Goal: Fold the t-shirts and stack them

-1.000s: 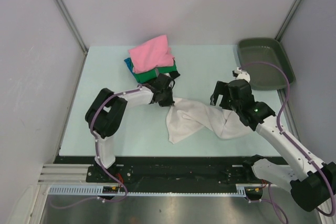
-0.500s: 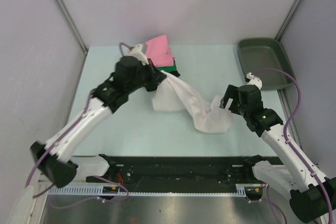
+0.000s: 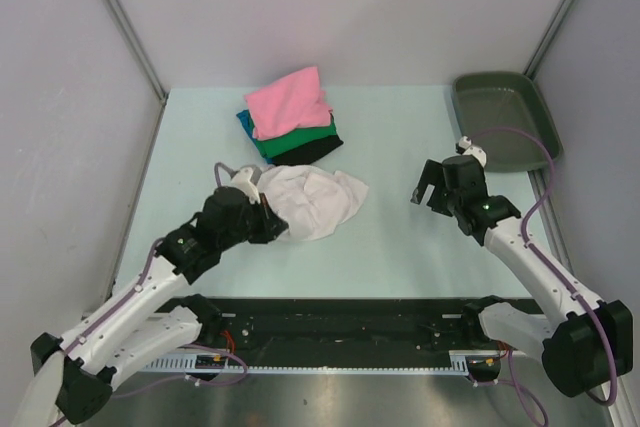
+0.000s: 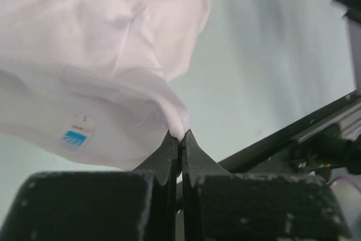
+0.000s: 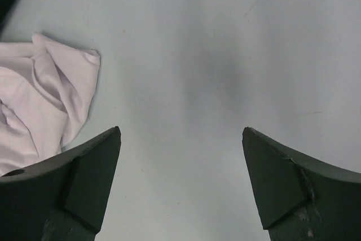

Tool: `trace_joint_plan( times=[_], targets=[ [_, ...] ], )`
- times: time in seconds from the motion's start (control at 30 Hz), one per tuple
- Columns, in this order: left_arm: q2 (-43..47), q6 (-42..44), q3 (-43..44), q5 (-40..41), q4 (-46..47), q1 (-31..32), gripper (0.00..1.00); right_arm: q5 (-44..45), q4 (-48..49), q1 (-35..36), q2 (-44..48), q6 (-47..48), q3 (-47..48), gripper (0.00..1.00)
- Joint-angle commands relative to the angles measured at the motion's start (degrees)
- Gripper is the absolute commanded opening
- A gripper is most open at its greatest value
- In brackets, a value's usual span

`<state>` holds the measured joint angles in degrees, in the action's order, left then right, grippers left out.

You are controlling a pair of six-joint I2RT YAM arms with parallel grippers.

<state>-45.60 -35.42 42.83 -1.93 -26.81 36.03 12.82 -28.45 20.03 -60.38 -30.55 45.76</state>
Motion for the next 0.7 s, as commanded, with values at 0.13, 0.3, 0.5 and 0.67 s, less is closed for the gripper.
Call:
trace_joint_plan(
  times=[0.13,0.3,0.5,0.67],
  targets=[
    [-8.0,-11.2,-6.0,1.8,15.6,19.9,0.0,-1.4,4.5,0.4,-1.3,-1.5,1.2,0.93],
    [-37.2,-9.8,15.4,0.0,25.5,33.6,0.0,1.6,1.8,0.1,-0.4,-0.6,2.7,0.93],
    [-63.5,-5.0,47.0,-4.4,21.4,42.4,0.0,5.2,-4.2,-5.1,4.2,2.2,4.1,0.95],
    [-70.9,-3.4,52.5,-7.2,21.2,42.0,0.56,8.6,-7.2,-8.2,7.7,3.4,4.1,0.97]
  ],
)
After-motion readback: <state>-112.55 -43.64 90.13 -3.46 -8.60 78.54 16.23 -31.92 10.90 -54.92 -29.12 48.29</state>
